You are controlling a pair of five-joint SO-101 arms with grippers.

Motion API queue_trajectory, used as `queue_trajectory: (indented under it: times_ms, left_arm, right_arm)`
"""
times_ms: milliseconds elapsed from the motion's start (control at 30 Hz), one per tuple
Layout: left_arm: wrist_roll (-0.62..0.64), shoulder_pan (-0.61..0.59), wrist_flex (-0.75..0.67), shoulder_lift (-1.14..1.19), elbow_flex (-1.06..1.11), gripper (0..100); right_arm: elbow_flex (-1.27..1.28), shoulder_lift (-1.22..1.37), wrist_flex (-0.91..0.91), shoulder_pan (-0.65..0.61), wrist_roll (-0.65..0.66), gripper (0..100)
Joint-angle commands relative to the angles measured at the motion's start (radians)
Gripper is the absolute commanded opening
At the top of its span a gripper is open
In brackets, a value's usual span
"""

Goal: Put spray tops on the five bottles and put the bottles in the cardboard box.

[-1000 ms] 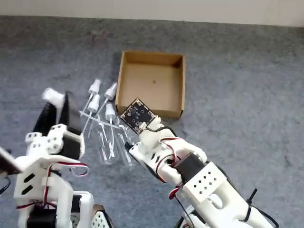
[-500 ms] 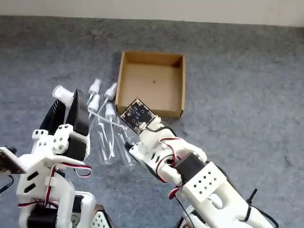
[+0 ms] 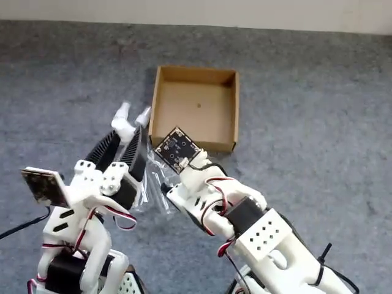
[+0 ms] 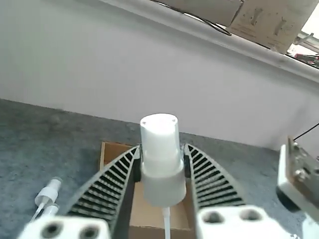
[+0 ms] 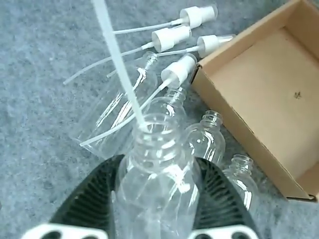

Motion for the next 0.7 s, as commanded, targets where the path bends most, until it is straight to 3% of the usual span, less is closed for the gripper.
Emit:
queue_trajectory:
  times_ms: [0, 167, 667]
  left_arm:
    - [-0.014, 0.068, -0.02, -0.007, 0.019, 0]
    - [-0.072, 0.168, -0.025, -0.004, 0.07, 0]
    - [-0.123, 0.151, -0.02, -0.002, 0.076, 0]
  right_arm:
    - [-0.016, -0.03, -0.016, -0.002, 0.006, 0.4]
    - [-0.021, -0.03, -0.016, -0.001, -0.049, 0.4]
    - [-0.231, -0.03, -0.018, -0.001, -0.129, 0.4]
